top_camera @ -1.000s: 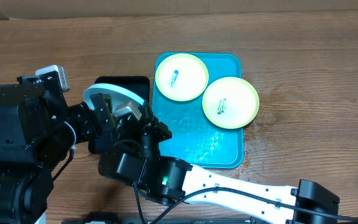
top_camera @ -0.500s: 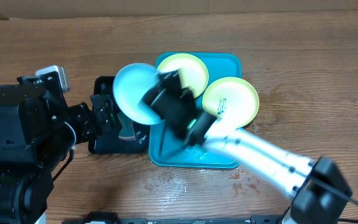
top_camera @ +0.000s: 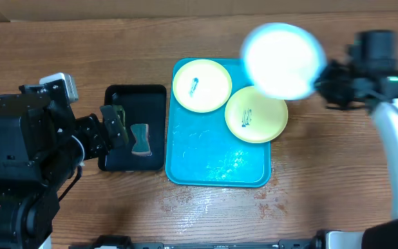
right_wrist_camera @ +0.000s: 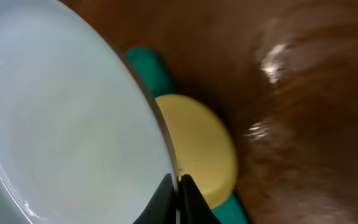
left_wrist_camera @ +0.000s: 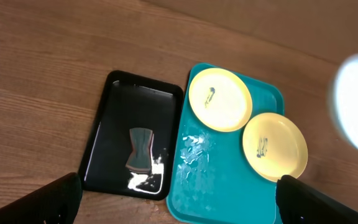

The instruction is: Clean dirty plates on tray and stack at the side

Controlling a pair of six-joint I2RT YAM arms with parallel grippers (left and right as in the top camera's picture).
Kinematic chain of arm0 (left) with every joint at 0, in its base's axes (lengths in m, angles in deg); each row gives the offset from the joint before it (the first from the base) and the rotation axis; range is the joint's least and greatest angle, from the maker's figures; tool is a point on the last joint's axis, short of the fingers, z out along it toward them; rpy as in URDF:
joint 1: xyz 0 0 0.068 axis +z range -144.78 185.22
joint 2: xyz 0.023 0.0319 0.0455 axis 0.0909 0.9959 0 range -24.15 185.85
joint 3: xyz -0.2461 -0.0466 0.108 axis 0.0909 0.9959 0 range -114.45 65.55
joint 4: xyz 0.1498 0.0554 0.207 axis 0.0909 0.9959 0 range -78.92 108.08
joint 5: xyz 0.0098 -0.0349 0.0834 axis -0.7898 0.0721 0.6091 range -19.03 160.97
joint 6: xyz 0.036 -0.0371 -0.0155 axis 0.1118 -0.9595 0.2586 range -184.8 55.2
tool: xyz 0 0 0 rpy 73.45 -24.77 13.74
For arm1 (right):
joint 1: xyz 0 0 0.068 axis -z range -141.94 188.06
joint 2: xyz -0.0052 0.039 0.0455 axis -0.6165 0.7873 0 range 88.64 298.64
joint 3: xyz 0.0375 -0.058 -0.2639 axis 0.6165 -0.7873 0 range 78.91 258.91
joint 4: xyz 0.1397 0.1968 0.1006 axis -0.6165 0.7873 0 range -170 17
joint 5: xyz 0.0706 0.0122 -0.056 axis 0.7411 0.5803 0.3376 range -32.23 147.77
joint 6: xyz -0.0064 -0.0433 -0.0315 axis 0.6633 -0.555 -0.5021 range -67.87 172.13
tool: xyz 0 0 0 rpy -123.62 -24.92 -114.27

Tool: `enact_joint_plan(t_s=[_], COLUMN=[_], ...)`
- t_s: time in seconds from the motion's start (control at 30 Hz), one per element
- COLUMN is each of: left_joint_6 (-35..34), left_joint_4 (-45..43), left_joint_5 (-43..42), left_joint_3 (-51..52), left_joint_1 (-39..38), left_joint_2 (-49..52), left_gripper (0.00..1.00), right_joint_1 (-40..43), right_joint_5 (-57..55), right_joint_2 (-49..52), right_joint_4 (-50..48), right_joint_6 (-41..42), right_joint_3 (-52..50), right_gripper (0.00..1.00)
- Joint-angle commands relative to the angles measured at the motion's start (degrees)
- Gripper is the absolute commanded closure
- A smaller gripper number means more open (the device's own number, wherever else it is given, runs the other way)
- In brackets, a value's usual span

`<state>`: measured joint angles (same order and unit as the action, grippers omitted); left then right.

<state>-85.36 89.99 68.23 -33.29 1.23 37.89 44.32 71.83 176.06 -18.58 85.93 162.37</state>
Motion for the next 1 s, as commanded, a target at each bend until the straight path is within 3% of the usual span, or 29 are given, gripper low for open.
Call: enact_joint_plan(t_s=[0.0, 0.13, 0.27, 0.57, 0.63, 0.67, 0.97], left_joint_6=[0.9, 0.9, 0.9, 0.9, 0.9, 0.9, 0.9], left_joint_4=[0.0, 0.2, 0.2, 0.2, 0.2, 0.2, 0.2], left_joint_5=[0.8, 0.8, 0.8, 0.8, 0.8, 0.8, 0.8], left_joint_3=[-0.7, -0.7, -0.7, -0.7, -0.7, -0.7, -0.7], left_joint_1=[0.2, 0.2, 0.2, 0.2, 0.2, 0.2, 0.2], left_joint_2=[0.2, 0.2, 0.2, 0.2, 0.2, 0.2, 0.2], left_gripper=[0.00, 0.00, 0.00, 0.00, 0.00, 0.00, 0.00], right_joint_1=[8.6, 17.0, 20.4, 15.0, 13.3, 12.8, 3.2], right_joint_5=[-9.8, -13.9, -12.7, -8.0, -7.9, -8.0, -0.4], right_joint_2=[1.7, 4.2, 6.1, 6.2, 6.0, 5.8, 1.0], right_joint_4=[2.8, 2.3, -2.8, -12.0, -12.2, -11.7, -11.6], right_joint_6=[0.5, 0.5, 0.0, -3.6, -3.9, -3.8, -14.4], right_joint_3=[-1.8, -8.9, -17.8, -28.0, -27.2, -26.6, -20.1], right_gripper=[0.96, 0.96, 0.96, 0.96, 0.63, 0.51, 0.44])
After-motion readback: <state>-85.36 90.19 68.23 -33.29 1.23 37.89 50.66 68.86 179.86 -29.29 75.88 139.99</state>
